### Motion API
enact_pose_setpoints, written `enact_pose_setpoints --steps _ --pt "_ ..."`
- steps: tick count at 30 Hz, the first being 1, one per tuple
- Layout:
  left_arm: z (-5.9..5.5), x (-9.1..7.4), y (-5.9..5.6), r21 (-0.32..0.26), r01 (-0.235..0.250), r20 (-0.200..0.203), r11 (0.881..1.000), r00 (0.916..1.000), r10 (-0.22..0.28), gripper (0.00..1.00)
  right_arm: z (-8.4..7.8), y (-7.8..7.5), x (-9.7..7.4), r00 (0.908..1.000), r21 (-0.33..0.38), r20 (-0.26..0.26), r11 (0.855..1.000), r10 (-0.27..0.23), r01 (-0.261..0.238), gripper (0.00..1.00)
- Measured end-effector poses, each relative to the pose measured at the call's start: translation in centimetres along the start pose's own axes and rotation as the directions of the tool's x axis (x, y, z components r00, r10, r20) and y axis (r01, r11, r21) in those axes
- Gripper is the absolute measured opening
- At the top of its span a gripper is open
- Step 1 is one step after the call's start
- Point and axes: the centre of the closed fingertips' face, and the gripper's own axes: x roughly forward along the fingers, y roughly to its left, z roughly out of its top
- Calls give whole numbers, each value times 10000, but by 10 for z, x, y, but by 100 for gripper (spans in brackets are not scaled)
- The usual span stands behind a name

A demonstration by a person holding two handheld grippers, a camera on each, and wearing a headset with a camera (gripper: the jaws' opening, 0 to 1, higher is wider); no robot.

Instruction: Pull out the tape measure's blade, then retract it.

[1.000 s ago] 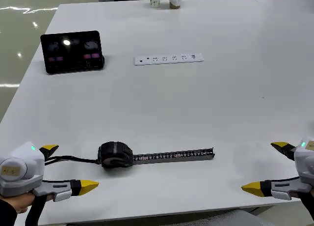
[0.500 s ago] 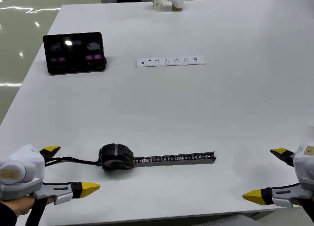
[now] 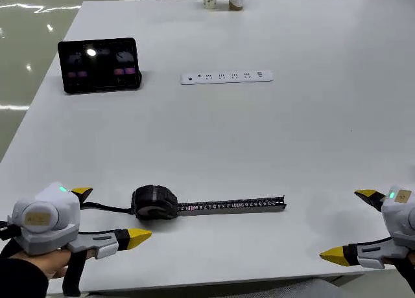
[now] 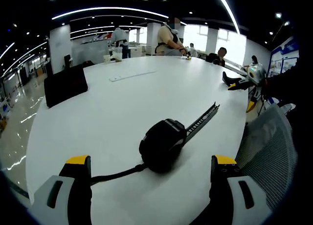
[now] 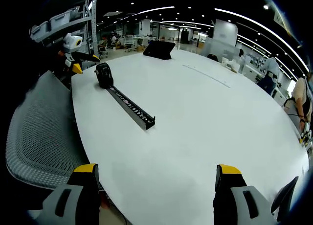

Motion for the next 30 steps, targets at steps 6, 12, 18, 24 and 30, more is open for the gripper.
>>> enact_pose_setpoints --steps 6,12,18,24,30 --pt "10 4 -7 -635 -136 229 9979 9996 151 99 3 3 2 9996 105 -149 9997 219 -218 99" --pt "15 8 -4 -1119 -564 144 9921 9982 584 99 6 6 9 9980 -65 -410 9988 487 -490 99" --pt "27 14 0 -1554 -754 220 9850 9966 798 99 10 13 16 9941 -136 -588 9956 915 -924 99" --pt "43 15 -12 -1429 -744 -146 9869 9972 731 99 15 14 22 9893 -530 -814 9907 1208 -1254 99" --pt "60 19 -19 -1864 -961 -290 9778 9953 923 99 26 8 28 9878 -1102 -1010 9855 1183 -1293 99"
